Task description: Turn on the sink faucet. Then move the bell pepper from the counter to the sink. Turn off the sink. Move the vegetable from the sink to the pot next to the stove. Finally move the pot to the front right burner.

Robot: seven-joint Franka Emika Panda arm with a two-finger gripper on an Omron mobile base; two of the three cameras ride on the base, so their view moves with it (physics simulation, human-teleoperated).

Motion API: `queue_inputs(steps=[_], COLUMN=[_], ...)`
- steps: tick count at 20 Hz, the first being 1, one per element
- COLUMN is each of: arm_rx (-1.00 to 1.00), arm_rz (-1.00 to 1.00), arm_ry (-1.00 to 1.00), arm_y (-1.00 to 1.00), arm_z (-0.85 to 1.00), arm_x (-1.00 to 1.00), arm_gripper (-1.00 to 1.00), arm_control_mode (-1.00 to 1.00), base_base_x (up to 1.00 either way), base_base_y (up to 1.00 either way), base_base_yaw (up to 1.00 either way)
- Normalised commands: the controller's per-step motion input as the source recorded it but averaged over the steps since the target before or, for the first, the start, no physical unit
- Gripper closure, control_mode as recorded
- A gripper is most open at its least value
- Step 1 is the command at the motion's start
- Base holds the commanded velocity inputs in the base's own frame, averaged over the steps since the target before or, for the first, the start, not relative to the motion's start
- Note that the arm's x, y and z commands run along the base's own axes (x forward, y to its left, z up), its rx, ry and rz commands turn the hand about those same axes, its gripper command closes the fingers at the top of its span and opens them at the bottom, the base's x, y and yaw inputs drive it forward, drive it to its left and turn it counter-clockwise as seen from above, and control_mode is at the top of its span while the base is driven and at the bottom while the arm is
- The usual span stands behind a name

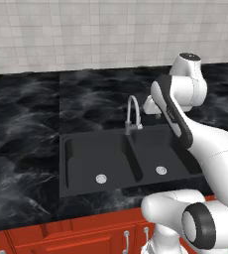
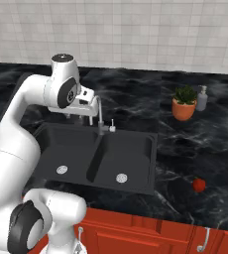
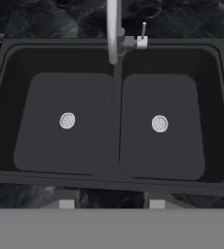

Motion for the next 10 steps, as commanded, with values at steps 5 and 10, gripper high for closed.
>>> queue_inputs(steps=[5,10], arm_rx=[0.0,0.0], arm_rz=[0.0,0.0], arm_ry=[0.0,0.0], arm_y=[-0.05,0.0], arm_z=[0.0,0.0], arm_x=[0.0,0.0], arm_gripper=[-1.0,-1.0], arm_control_mode=[1.0,1.0], base_base_x=[-0.02,0.0], base_base_y=[-0.29,-0.51], base_base_yaw=[0.0,0.0])
